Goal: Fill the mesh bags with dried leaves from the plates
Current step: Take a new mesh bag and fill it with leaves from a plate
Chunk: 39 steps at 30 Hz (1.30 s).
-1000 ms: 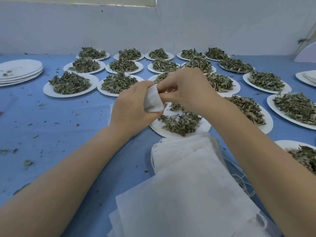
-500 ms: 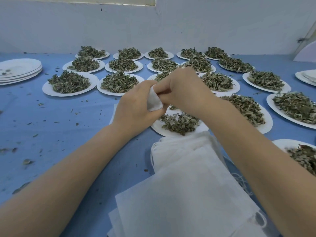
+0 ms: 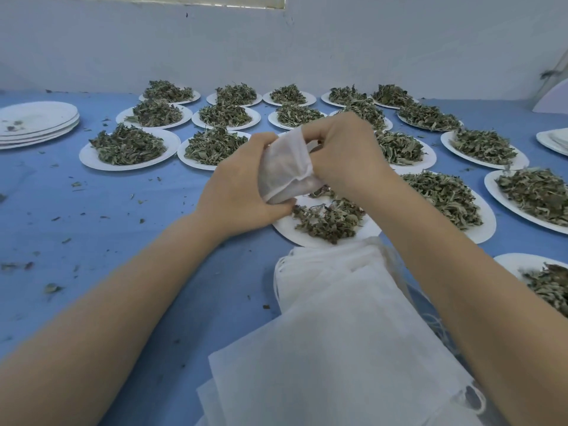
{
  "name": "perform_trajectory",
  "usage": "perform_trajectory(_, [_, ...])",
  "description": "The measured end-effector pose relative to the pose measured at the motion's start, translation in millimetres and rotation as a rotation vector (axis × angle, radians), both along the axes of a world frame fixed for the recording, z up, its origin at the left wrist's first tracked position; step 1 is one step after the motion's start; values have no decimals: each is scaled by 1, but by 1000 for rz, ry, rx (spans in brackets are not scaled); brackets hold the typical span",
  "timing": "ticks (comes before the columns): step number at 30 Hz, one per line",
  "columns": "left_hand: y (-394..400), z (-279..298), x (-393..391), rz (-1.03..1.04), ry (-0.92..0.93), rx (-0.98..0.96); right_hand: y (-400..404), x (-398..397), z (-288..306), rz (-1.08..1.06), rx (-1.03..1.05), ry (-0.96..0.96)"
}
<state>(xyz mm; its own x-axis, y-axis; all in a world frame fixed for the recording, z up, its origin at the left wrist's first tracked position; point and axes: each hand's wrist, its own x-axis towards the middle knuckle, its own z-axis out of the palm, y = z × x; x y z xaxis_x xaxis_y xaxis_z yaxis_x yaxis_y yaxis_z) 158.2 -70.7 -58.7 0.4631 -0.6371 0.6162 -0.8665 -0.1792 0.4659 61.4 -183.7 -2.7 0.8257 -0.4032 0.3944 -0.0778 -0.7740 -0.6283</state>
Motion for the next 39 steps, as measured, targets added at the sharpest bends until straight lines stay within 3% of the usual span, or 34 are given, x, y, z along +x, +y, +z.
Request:
perform_trajectory(4, [0,-4,5,5,-50,50,-2,1,0,-12,-104,106])
perform_trajectory(11, [3,-3,7,37,-131,34,-12,-8,4,292,4,256])
perform_trajectory(15, [4,-3,14,149,-100,90,-27,-10,6,183,207,31])
perform_trajectory(16, [4,-4,14,154,-82,107,-32,-8,4,81,143,16])
perform_trajectory(19, [4,-7,13,143,-40,156,-44,-2,-10,-130,-289,319])
perform_trajectory(21, [4,-8,12,145,-48,174,-46,3,-23,-116,-380,567])
perform_trajectory(23, [4,-8,13,165,-67,183,-43,5,-30,-118,-374,698])
perform_trajectory(28, [6,-10,17,212,-44,159,-39,5,-25,-36,-271,579])
perform_trajectory(33, [6,-11,16,211,-53,158,-37,4,-27,-131,-549,646])
perform_trajectory(39, [6,-11,15,207,-69,171,-34,10,-36,16,-451,457])
